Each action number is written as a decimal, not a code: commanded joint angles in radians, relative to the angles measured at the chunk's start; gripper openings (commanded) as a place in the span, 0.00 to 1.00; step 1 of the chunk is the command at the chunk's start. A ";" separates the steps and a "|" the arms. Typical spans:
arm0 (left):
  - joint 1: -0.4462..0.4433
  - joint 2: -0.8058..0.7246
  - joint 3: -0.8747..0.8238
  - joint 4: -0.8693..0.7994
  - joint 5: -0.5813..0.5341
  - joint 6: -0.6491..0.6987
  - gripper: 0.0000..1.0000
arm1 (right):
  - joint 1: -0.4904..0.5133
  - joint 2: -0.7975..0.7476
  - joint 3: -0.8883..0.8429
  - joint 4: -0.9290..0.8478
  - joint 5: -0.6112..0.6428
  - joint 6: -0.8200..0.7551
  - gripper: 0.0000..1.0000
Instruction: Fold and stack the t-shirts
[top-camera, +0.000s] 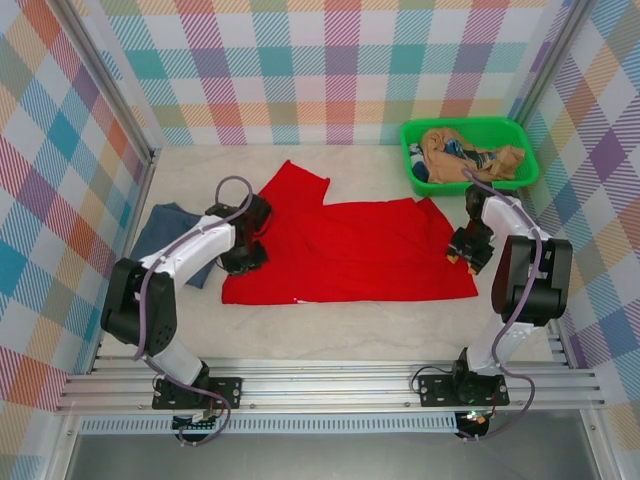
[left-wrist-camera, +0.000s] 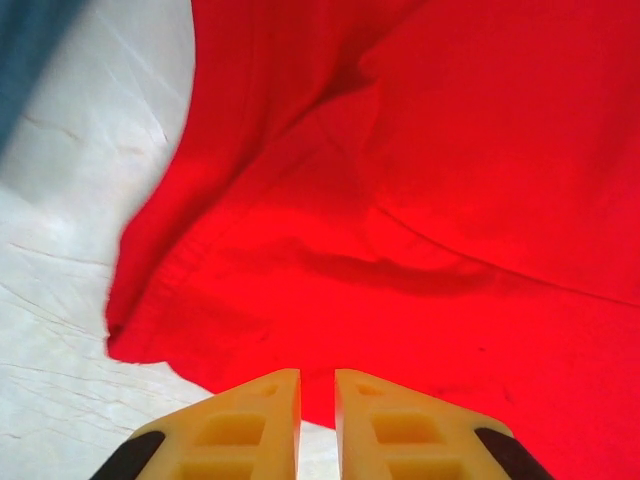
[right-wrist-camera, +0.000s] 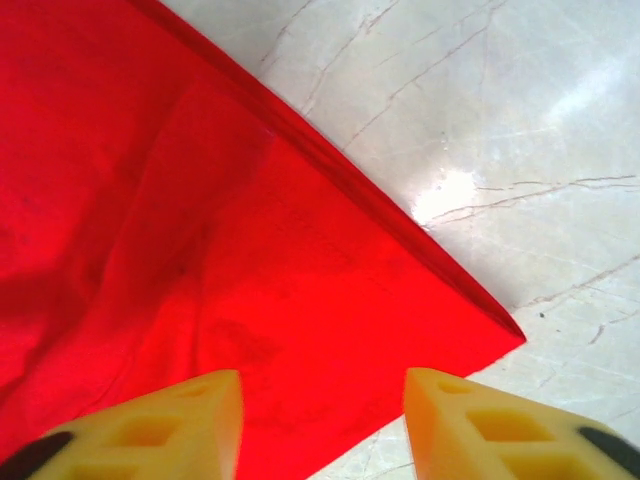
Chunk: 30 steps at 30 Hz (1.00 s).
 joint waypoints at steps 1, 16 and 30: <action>0.011 0.072 -0.041 0.061 0.051 -0.068 0.15 | -0.005 -0.001 -0.022 0.040 -0.045 0.025 0.39; 0.044 0.068 -0.216 0.062 -0.064 -0.054 0.12 | -0.092 0.120 -0.096 0.039 -0.109 0.183 0.26; 0.017 -0.104 -0.229 -0.042 -0.075 -0.121 0.15 | -0.133 -0.210 -0.282 -0.007 -0.036 0.399 0.28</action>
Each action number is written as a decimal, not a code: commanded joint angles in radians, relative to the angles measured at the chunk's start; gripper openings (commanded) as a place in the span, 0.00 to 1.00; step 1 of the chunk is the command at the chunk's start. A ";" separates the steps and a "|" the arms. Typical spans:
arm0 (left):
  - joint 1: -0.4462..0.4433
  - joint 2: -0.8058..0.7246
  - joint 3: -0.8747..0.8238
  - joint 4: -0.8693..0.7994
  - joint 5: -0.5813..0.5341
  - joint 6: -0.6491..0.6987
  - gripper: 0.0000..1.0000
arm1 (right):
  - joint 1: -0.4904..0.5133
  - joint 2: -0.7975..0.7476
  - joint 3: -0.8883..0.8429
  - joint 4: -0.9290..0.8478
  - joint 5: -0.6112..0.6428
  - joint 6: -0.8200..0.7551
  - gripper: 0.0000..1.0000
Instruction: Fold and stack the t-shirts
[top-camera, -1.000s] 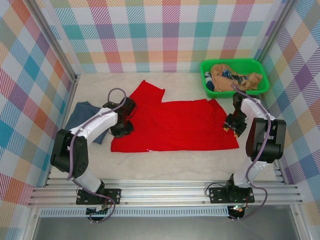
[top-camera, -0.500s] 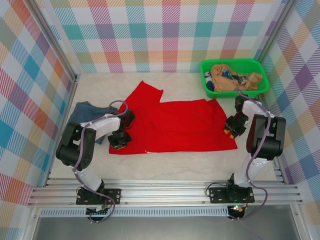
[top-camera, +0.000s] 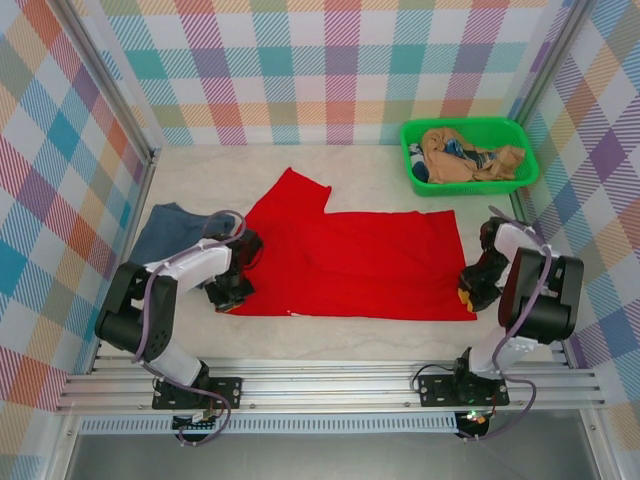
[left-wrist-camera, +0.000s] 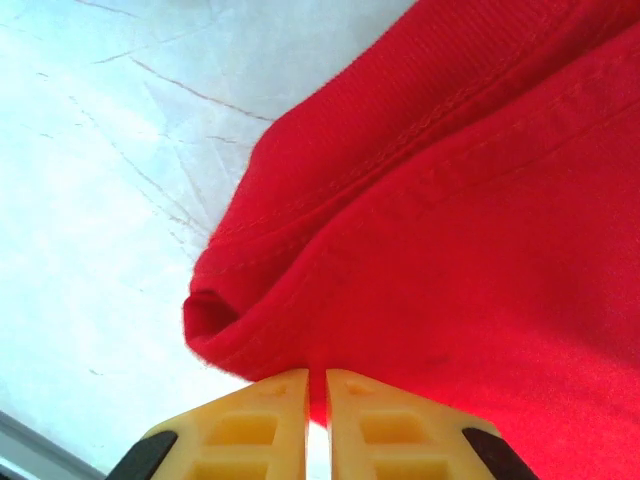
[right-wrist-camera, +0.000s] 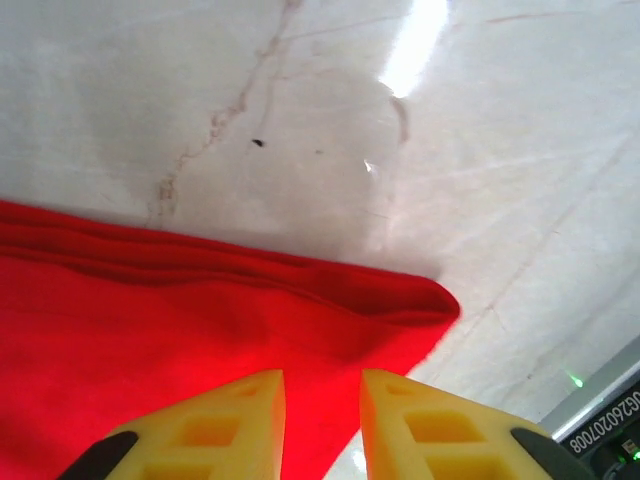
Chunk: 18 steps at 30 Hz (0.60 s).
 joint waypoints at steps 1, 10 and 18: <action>-0.015 -0.035 0.067 -0.041 -0.014 -0.007 0.15 | -0.002 -0.087 0.016 0.057 0.028 -0.005 0.29; -0.047 -0.002 0.237 0.108 0.101 0.045 0.17 | 0.047 0.042 0.173 0.149 -0.136 -0.222 0.28; -0.013 0.183 0.310 0.167 0.162 0.032 0.15 | 0.047 0.140 0.202 0.160 -0.123 -0.122 0.35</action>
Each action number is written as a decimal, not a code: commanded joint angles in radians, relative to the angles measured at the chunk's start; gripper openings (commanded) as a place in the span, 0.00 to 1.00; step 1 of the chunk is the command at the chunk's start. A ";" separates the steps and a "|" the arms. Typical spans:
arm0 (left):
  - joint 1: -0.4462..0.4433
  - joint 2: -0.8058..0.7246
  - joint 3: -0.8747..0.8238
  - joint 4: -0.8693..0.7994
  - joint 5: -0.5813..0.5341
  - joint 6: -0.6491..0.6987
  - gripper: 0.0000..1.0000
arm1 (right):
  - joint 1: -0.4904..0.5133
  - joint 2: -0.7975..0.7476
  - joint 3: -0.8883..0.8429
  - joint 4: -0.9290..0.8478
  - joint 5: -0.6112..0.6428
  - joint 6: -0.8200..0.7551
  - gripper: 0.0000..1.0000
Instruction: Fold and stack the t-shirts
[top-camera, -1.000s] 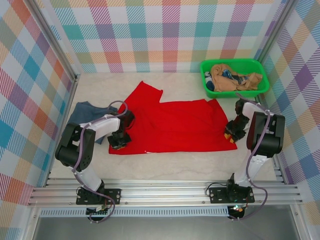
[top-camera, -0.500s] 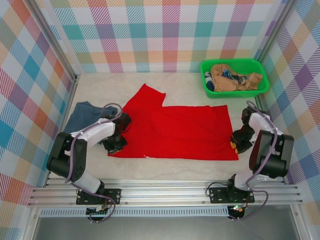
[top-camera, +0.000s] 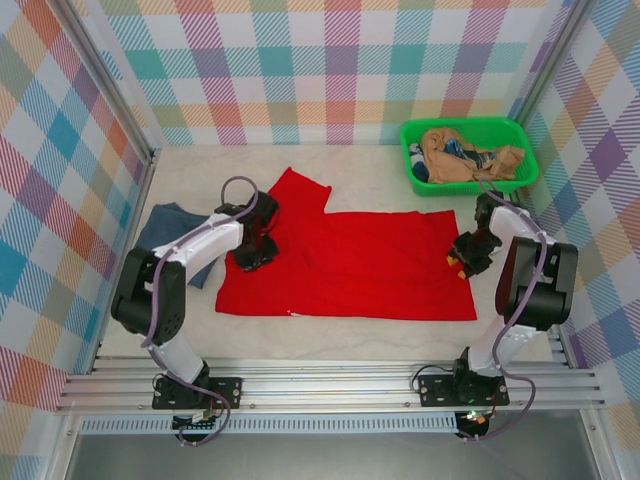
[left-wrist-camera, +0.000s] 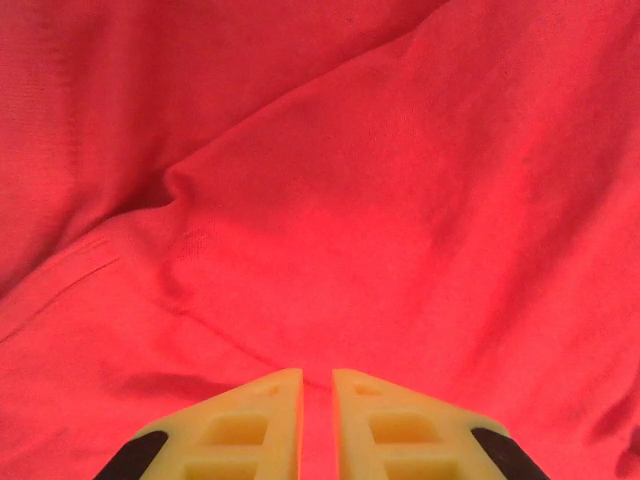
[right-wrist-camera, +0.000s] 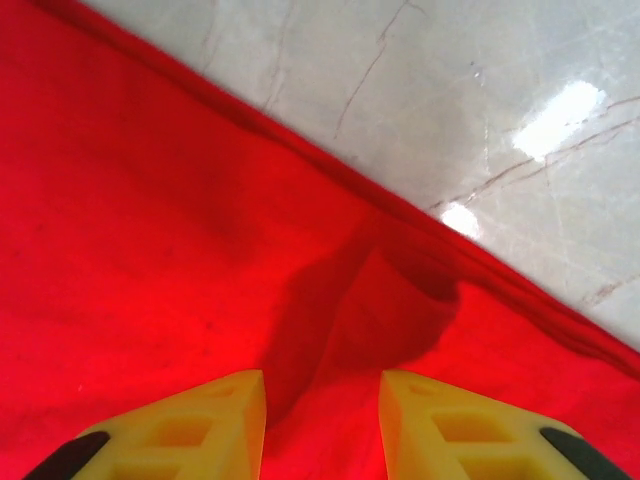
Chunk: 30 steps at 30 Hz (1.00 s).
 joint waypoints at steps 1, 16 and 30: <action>0.029 0.042 0.011 0.029 0.032 0.005 0.15 | -0.006 0.022 0.031 0.004 0.004 0.034 0.31; 0.124 0.063 0.117 -0.072 -0.077 0.055 0.20 | -0.006 0.011 0.054 0.013 0.044 0.010 0.29; 0.055 0.345 0.463 -0.076 -0.029 0.001 0.24 | 0.590 0.098 0.227 0.287 -0.347 -0.136 0.37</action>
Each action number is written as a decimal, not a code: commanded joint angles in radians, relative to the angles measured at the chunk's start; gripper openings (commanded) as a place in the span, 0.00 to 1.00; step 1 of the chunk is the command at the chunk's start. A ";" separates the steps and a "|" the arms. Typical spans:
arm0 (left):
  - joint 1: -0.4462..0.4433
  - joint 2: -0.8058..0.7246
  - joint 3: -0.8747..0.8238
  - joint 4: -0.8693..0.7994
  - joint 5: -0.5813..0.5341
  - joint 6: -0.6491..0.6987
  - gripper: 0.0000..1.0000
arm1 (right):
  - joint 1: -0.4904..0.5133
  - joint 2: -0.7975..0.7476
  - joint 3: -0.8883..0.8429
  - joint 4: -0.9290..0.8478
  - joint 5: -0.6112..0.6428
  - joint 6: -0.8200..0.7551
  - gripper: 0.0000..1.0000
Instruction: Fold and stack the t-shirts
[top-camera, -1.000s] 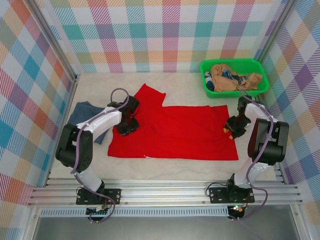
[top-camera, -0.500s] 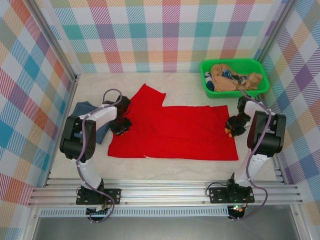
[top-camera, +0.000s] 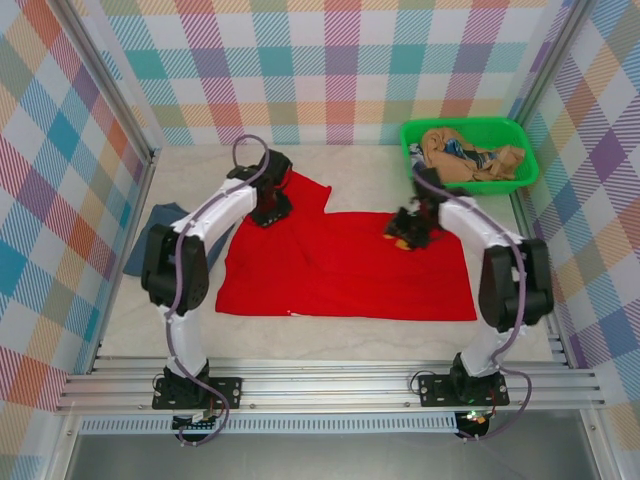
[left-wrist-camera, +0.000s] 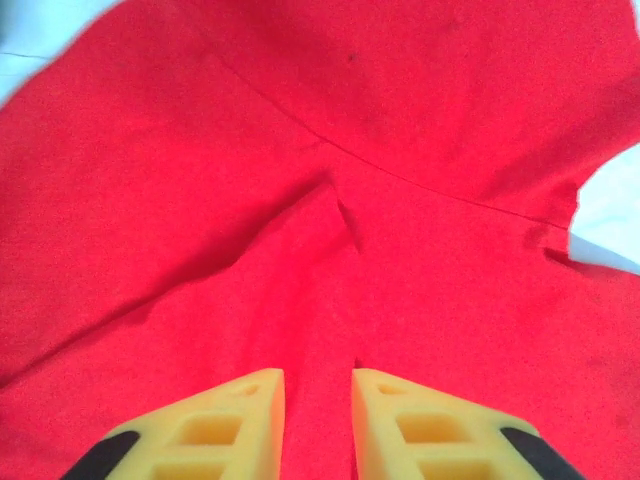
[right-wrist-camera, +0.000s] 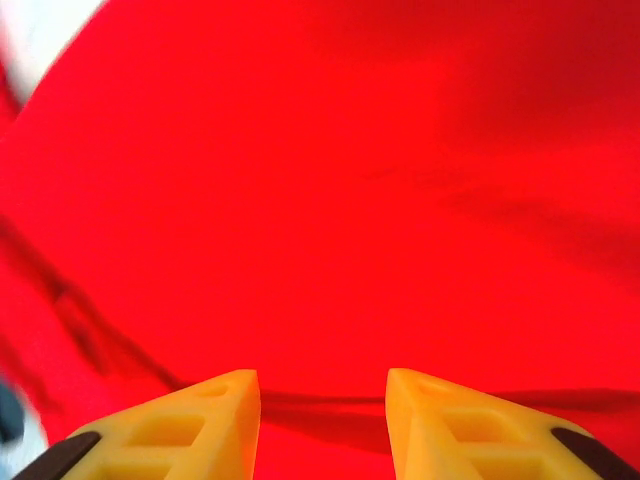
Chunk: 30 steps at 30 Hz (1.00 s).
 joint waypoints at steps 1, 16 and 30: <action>0.053 0.099 -0.010 -0.027 0.043 -0.020 0.24 | 0.171 0.128 0.127 0.077 -0.132 -0.022 0.37; 0.099 0.112 -0.126 -0.009 0.043 0.038 0.08 | 0.359 0.492 0.491 -0.004 -0.024 0.046 0.31; 0.104 0.127 -0.102 -0.015 0.047 0.047 0.07 | 0.396 0.590 0.642 -0.076 -0.026 0.037 0.32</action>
